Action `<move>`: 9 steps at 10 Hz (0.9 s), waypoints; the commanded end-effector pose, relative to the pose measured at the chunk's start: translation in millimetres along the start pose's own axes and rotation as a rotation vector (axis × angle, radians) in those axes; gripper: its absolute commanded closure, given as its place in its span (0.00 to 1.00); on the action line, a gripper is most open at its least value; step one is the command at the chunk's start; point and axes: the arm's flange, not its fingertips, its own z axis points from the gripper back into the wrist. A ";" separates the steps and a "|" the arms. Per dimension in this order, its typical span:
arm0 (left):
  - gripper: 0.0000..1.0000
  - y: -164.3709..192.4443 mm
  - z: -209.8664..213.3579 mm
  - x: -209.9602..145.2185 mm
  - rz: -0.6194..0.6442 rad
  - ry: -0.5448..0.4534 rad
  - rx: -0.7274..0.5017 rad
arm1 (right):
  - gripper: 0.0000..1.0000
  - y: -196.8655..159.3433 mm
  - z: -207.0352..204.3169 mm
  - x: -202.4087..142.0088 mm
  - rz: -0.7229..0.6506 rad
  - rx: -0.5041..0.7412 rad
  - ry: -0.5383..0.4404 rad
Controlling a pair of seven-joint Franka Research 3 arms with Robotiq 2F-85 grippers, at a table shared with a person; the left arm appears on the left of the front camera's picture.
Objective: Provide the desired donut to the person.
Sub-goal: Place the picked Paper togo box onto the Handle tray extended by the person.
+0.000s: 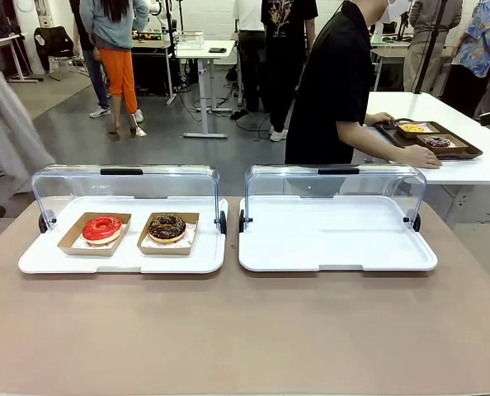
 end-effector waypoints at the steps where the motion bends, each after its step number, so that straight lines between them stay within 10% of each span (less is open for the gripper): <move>1: 0.00 -0.9 0.6 1.0 0.000 -0.016 -0.002 | 0.00 0.7 -2.9 -2.5 -0.004 0.003 0.003; 9: 0.00 -0.9 0.6 1.0 0.000 -0.016 -0.002 | 0.00 0.7 -2.9 -2.5 -0.004 0.003 0.003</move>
